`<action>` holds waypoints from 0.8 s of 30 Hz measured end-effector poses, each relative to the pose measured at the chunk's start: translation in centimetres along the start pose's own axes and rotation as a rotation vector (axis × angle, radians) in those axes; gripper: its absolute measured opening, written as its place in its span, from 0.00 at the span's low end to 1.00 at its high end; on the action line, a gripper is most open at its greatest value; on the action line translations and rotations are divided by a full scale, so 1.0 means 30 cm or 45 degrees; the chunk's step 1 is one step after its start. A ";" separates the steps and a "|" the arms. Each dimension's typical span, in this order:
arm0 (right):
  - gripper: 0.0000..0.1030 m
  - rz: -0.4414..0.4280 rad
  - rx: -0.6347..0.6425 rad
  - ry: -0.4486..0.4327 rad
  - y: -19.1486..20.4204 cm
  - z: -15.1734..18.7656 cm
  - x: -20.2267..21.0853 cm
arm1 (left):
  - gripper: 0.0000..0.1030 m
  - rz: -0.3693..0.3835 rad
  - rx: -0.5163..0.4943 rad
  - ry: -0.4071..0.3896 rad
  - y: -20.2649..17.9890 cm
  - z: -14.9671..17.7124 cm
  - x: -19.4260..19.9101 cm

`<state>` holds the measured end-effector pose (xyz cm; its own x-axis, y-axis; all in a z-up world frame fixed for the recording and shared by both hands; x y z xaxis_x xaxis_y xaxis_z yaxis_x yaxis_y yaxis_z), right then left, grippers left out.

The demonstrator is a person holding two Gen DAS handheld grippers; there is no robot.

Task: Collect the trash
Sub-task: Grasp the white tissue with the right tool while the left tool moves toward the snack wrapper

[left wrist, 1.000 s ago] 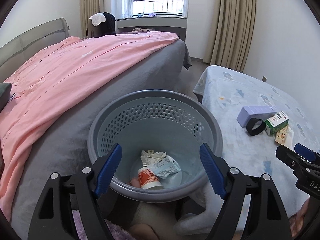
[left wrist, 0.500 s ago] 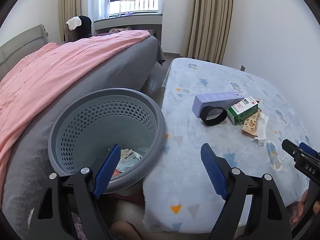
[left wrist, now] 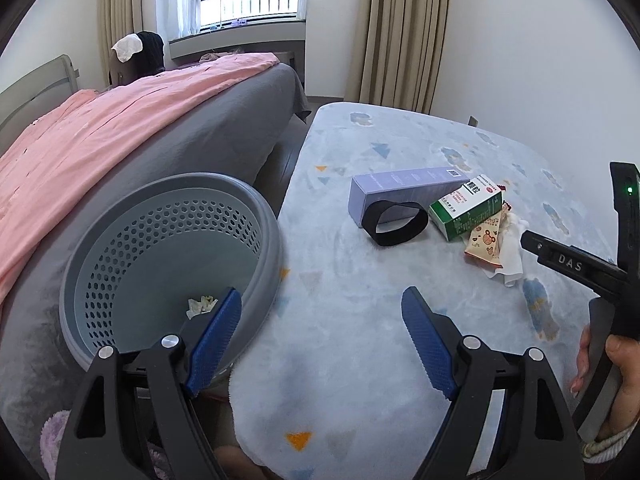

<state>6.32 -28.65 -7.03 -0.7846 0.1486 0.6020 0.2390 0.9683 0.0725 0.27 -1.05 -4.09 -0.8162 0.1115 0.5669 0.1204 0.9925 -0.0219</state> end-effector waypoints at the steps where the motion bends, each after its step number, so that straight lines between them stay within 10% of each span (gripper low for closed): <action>1: 0.93 0.006 0.002 0.003 0.001 -0.004 -0.014 | 0.76 -0.003 -0.005 0.001 -0.002 -0.001 -0.005; 11: 0.92 0.057 0.049 0.068 0.023 -0.010 -0.102 | 0.76 -0.014 -0.012 0.016 -0.005 0.005 -0.052; 19: 0.62 0.020 0.122 0.098 0.057 0.003 -0.121 | 0.76 -0.016 -0.004 0.028 -0.001 0.007 -0.069; 24: 0.17 -0.054 0.094 0.086 0.050 0.016 -0.086 | 0.76 -0.017 -0.038 0.028 -0.015 0.007 -0.071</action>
<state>8.43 -27.50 -8.87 -0.7519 0.0960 0.6522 0.1619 0.9859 0.0415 1.84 -1.70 -5.45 -0.8053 0.0966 0.5849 0.1264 0.9919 0.0102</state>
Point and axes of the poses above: each gripper's, at about its wrist camera, not at the fingertips, and x roughly against the way its jaws point, y to its left, z to its underside, the point moved 1 cm from there along -x, roughly the way its jaws point, and after that the axes turned 12 degrees about -y, right-handed, at the moved point
